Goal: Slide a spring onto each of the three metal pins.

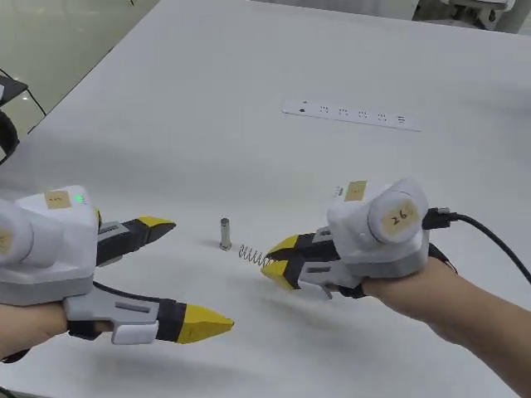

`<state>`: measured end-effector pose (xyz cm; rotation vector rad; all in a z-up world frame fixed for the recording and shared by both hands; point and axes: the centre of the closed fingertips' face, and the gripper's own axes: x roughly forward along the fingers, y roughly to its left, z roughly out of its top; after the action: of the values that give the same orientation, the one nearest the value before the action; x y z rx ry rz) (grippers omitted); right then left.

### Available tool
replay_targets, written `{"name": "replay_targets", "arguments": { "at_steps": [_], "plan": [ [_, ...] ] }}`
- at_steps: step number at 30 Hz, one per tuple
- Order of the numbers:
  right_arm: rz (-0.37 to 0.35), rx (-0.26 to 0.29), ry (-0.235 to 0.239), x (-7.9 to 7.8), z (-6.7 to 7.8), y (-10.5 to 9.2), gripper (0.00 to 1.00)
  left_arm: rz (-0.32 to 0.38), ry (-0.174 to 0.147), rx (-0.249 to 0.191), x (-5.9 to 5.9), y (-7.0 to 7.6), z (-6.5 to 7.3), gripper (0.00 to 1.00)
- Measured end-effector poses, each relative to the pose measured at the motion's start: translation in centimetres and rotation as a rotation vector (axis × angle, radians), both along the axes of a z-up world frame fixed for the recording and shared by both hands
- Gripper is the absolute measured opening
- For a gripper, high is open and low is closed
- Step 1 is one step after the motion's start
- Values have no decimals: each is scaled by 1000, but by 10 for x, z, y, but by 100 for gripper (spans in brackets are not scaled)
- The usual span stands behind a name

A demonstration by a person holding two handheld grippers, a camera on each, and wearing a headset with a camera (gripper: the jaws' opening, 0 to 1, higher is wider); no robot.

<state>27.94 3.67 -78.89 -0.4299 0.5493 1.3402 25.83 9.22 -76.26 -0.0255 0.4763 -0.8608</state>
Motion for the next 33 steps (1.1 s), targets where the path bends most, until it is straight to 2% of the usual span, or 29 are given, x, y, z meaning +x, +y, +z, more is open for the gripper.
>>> {"name": "replay_targets", "arguments": {
  "at_steps": [7, 12, 23, 26, 31, 33],
  "plan": [
    [-5, -6, -6, -4, 2, -18, 8, -34, -2, -3, -2, -8, 2, 93],
    [30, -18, -15, -10, 1, -26, 8, -62, 14, -13, -6, -13, 1, 90],
    [117, -40, -53, -19, 2, -33, 8, -122, 22, -16, -8, -25, 2, 81],
    [140, -48, -62, -22, 3, -35, 8, -150, 28, -10, -8, -32, 0, 79],
    [152, -47, -65, -24, 3, -37, 8, -203, 15, -1, -9, -46, 2, 72],
    [150, -38, -63, -25, 5, -38, 8, -231, 24, 7, -10, -50, 0, 67]
  ]
}}
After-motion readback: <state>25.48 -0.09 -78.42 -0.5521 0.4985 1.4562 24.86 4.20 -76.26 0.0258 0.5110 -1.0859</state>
